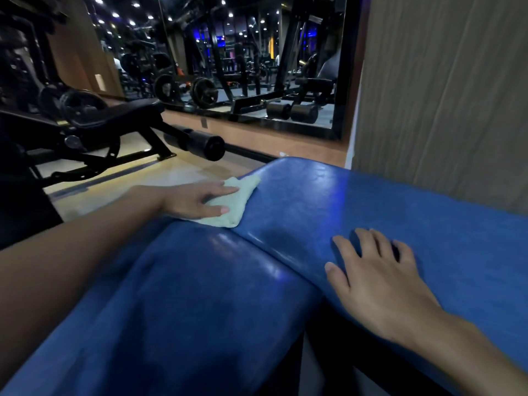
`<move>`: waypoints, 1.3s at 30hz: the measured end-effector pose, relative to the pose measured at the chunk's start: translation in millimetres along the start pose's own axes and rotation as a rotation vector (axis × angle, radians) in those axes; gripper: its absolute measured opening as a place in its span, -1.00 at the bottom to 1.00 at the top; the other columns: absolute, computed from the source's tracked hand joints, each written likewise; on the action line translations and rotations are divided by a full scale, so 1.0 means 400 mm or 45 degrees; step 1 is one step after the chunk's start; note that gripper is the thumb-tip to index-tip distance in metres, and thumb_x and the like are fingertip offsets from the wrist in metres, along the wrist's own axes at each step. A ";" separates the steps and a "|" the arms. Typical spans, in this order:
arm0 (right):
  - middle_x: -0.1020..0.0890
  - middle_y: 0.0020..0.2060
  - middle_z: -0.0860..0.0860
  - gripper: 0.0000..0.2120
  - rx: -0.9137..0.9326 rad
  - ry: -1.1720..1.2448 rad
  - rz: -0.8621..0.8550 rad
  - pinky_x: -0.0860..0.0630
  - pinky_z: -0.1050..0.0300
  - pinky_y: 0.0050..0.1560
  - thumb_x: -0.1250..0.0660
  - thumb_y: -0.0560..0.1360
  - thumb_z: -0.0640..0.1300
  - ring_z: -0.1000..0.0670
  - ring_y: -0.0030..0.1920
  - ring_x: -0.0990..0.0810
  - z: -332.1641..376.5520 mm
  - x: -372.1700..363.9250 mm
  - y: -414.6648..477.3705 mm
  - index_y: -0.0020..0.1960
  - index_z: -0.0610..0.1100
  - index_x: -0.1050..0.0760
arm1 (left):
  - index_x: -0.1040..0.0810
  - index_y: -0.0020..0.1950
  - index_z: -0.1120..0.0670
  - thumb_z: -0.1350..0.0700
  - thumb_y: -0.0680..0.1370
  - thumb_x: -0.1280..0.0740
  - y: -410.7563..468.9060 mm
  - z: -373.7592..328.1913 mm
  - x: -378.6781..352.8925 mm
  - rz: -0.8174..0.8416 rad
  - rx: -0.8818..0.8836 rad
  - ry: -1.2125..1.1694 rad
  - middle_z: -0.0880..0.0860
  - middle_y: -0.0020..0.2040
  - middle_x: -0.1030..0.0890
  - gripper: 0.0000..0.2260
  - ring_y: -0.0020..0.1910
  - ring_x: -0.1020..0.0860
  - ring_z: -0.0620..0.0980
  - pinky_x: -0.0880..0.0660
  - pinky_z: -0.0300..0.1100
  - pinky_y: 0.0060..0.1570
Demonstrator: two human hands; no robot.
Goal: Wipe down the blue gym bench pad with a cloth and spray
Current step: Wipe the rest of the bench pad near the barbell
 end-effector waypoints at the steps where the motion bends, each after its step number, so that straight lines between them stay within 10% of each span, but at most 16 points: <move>1: -0.20 0.47 -0.07 -0.19 -0.002 -0.002 0.000 -0.03 -0.16 0.45 0.46 0.36 0.24 -0.14 0.52 -0.08 0.001 0.001 0.000 0.50 0.07 -0.12 | -0.11 0.59 -0.21 -0.12 0.62 -0.26 -0.008 0.023 0.005 0.056 0.007 -0.014 -0.03 0.64 0.04 -0.42 0.58 0.06 -0.14 0.10 -0.25 0.48; 18: -0.15 0.51 -0.05 -0.14 -0.034 -0.054 0.056 -0.01 -0.14 0.49 0.51 0.32 0.25 -0.11 0.55 -0.03 0.008 0.010 -0.007 0.53 0.09 -0.05 | 0.08 0.57 -0.30 0.07 0.60 -0.37 0.057 -0.068 -0.022 0.053 -0.274 0.318 -0.07 0.64 0.03 -0.23 0.60 0.04 -0.02 0.04 -0.05 0.55; 31: -0.20 0.49 -0.08 -0.50 -0.029 0.203 0.064 0.05 -0.14 0.50 0.05 0.61 0.22 -0.09 0.54 -0.04 -0.006 0.014 -0.008 0.49 0.07 -0.20 | 0.06 0.61 -0.19 0.02 0.63 -0.31 0.013 -0.233 -0.059 0.079 -0.321 0.346 0.08 0.64 0.03 -0.31 0.61 0.08 0.03 0.10 -0.15 0.49; 39: -0.56 0.10 0.13 -0.79 0.039 0.500 -0.097 -0.22 -0.02 0.37 -0.19 0.58 -0.03 0.05 0.21 -0.49 -0.087 0.060 -0.061 0.08 0.00 -0.57 | 0.04 0.60 -0.14 0.06 0.63 -0.30 -0.003 -0.406 -0.119 0.078 -0.527 0.345 0.06 0.63 -0.01 -0.33 0.60 0.01 0.04 0.11 -0.26 0.45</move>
Point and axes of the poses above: each hand's wrist, its own y-axis towards the middle knuckle, its own x-axis out of the back of the hand, z = x × y, the point moved 5 cm from there along y, towards the middle knuckle
